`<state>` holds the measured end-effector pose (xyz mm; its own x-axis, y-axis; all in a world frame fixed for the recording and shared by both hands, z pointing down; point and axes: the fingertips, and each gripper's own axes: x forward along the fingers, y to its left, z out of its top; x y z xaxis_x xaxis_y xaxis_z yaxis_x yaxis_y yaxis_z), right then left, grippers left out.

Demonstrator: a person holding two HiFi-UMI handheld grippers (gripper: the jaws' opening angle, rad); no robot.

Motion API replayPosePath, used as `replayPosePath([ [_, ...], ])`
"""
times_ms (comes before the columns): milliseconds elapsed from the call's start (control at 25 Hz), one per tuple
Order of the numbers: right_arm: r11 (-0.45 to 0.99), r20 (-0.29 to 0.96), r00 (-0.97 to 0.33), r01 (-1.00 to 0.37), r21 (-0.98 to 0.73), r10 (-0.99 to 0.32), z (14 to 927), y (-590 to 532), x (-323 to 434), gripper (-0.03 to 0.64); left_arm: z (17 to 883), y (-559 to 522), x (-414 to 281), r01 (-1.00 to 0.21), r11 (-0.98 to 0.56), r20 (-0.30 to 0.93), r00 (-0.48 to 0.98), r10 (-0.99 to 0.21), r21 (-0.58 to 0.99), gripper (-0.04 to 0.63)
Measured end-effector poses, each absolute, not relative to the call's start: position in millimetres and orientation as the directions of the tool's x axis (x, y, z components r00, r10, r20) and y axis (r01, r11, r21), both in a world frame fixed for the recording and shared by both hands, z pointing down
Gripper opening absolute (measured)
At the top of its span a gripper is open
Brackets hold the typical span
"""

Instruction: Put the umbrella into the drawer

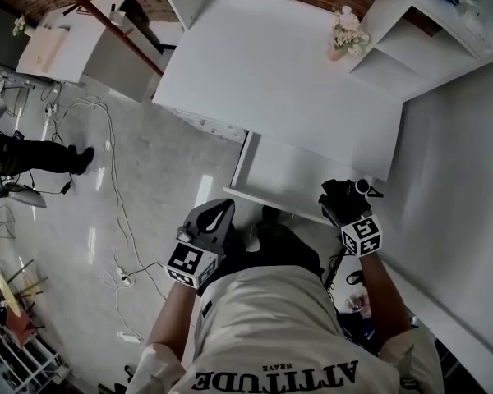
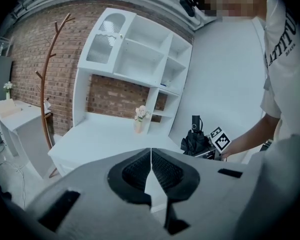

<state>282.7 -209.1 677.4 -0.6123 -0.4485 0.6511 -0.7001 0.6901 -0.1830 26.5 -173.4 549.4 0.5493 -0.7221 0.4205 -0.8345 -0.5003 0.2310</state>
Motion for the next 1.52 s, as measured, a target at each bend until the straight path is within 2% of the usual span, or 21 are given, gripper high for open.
replayPosePath([
  [240, 0.742, 0.741, -0.566, -0.656, -0.137, -0.363, 735.1, -221.9, 285.1, 0.262, 592.4, -184.2, 32.3, -0.846, -0.484, 0.498, 0.526, -0.689, 0.224, 0.028],
  [680, 0.833, 0.875, -0.448, -0.543, -0.106, -0.181, 831.0, -228.2, 277.9, 0.261, 627.2, -187.0, 35.3, -0.858, -0.431, 0.546, 0.51, -0.664, 0.277, 0.028],
  [1080, 0.899, 0.972, -0.234, -0.422, -0.116, 0.015, 917.1, -220.7, 277.8, 0.259, 658.1, -192.8, 42.2, -0.866, -0.376, 0.589, 0.5, -0.635, 0.33, 0.028],
  [1320, 0.924, 0.997, -0.075, -0.377, -0.057, 0.03, 969.5, -225.4, 292.7, 0.259, 686.1, -192.6, 48.9, -0.873, -0.335, 0.611, 0.488, -0.624, 0.355, 0.028],
  [1520, 0.933, 0.998, -0.057, -0.358, -0.048, 0.03, 986.3, -229.1, 286.5, 0.261, 694.3, -189.4, 44.0, -0.881, -0.304, 0.627, 0.472, -0.619, 0.363, 0.028],
])
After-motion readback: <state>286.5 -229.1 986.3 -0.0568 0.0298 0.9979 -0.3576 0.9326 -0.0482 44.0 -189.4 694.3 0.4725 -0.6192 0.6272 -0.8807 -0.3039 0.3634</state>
